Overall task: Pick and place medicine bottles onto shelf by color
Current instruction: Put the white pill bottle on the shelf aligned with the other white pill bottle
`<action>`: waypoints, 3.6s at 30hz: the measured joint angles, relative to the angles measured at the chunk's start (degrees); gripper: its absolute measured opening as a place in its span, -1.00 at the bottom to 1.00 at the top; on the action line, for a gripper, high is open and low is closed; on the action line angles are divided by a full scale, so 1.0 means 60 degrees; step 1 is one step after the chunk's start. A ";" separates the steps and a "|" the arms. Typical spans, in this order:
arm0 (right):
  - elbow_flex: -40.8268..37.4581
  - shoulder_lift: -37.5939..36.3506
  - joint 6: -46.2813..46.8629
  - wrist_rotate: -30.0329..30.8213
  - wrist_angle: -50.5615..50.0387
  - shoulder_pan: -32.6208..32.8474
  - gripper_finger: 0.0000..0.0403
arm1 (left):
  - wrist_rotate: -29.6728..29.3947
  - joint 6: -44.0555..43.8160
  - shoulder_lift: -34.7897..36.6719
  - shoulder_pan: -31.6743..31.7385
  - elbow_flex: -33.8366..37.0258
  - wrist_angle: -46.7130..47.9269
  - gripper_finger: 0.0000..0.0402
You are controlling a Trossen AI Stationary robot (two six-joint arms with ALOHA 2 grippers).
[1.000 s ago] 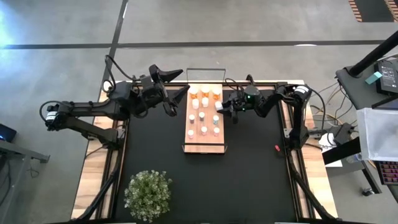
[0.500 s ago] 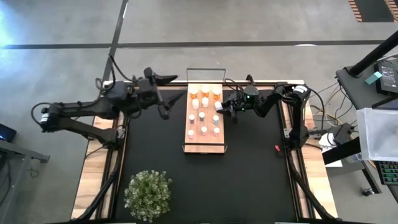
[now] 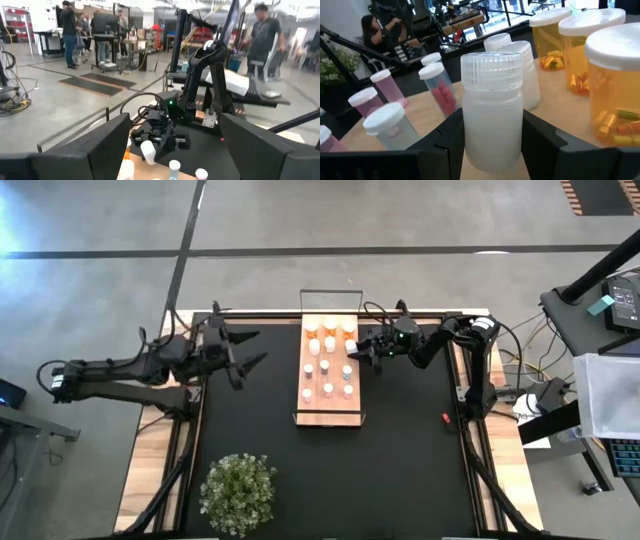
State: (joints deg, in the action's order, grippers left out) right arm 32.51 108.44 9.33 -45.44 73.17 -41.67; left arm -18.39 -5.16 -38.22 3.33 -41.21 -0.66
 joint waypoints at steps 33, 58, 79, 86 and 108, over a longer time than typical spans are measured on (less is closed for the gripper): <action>-0.0004 -0.0004 0.1291 0.0079 0.0370 0.0000 -0.28 | -0.0437 -0.1583 0.3842 0.0007 0.6794 -0.5308 0.47; -0.0011 -0.0025 0.1219 -0.0421 0.1049 -0.0140 -0.28 | -0.0410 -0.1575 0.3564 0.0007 0.6817 -0.5292 0.47; -0.0073 -0.0022 -0.0290 -0.0423 0.0694 -0.0104 -0.27 | -0.0408 -0.1574 0.3309 0.0006 0.6827 -0.5301 0.47; -0.0036 0.0000 -0.1691 -0.0410 0.0399 -0.0076 -0.27 | -0.0412 -0.1574 0.3314 0.0004 0.6827 -0.5302 0.47; -0.0109 0.0000 -0.1794 0.0104 -0.0723 0.0069 -0.27 | -0.0408 -0.1572 0.3313 0.0004 0.6827 -0.5302 0.47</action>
State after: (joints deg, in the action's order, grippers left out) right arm 31.86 108.44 -1.43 -44.81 68.84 -41.25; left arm -20.84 -14.59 -18.35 3.36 -0.25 -32.47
